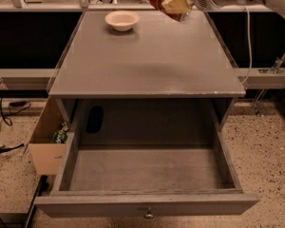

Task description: Place coke can into top drawer

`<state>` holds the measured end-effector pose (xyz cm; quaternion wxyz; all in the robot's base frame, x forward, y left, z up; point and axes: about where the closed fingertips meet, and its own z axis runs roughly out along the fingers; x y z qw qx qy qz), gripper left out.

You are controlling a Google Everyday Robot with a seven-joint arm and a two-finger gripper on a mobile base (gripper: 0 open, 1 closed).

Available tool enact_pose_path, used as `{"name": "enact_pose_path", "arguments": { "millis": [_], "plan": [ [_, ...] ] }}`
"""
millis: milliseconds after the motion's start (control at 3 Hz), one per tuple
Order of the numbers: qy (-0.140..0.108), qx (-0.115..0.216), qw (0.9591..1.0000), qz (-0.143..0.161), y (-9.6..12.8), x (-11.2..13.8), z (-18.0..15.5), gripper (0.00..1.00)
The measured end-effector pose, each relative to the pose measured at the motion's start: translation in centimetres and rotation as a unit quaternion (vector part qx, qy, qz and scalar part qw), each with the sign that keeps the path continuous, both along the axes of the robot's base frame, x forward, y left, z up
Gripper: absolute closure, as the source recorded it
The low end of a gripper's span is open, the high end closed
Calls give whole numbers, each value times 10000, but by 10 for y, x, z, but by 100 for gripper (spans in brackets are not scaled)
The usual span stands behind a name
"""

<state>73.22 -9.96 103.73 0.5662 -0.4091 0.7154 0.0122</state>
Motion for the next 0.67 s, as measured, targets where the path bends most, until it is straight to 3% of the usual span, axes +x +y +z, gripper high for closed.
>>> {"name": "enact_pose_path", "arguments": {
  "millis": [667],
  "plan": [
    [292, 242, 9993, 27, 2, -54, -6, 100]
  ]
}}
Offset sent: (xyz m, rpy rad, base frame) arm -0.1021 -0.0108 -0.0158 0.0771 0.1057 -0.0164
